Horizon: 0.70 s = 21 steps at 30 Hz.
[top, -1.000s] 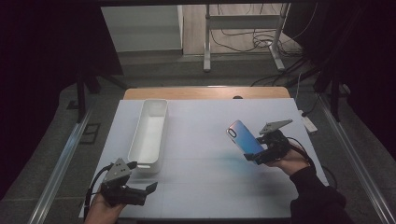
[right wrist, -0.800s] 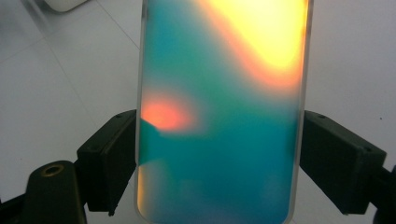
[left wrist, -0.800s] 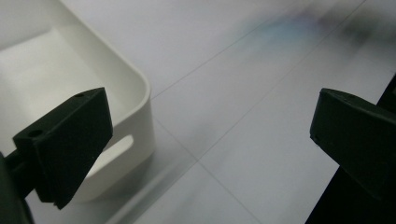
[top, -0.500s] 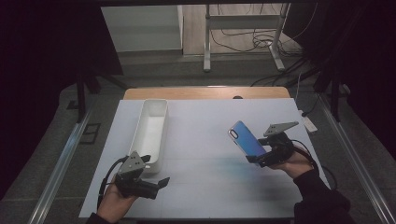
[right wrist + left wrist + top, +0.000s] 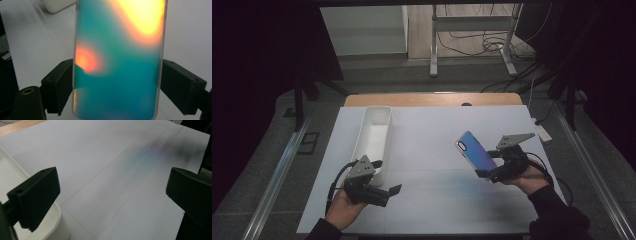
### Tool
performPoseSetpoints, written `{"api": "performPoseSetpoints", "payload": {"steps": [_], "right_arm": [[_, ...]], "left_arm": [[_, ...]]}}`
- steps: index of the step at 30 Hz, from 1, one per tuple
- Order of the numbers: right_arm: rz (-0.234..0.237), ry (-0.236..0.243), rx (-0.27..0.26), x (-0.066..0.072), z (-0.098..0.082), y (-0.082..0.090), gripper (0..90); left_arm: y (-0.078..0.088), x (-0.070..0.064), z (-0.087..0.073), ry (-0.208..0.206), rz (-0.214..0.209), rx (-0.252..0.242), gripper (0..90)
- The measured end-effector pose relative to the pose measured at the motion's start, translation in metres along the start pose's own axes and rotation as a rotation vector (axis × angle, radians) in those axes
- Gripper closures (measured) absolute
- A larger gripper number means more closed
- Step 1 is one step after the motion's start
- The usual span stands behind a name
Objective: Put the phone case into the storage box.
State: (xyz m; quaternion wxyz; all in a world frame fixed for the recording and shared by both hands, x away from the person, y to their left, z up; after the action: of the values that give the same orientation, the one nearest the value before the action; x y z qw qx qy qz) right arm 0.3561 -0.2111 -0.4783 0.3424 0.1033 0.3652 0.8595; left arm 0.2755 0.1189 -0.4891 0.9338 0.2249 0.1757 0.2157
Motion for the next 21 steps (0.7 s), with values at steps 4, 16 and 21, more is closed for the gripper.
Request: {"api": "performPoseSetpoints", "payload": {"steps": [4, 16, 21], "right_arm": [[0.016, 0.000, -0.010, 0.004, 0.001, 0.002, 17.2], [0.093, 0.012, -0.052, 0.020, 0.005, 0.008, 17.1], [0.129, 0.018, -0.063, 0.027, 0.008, 0.009, 17.1]], "left_arm": [[-0.004, 0.001, 0.004, -0.002, -0.012, -0.006, 0.1], [-0.020, 0.005, 0.016, -0.037, -0.053, 0.000, 0.2], [-0.023, 0.006, 0.022, -0.036, -0.101, -0.022, 0.1]]}}
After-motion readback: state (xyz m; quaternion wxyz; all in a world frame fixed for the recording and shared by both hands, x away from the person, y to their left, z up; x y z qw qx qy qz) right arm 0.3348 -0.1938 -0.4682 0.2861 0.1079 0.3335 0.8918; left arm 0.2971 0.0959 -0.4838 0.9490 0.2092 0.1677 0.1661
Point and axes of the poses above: each handheld gripper's, and its own axes: y roughly backward along the jaws, z roughly out of its top, x roughly to its left, the point moved 7 cm from there along -y, roughly forward along the jaws, and after that the axes turned 14 degrees about -z, right-handed, at the moved point
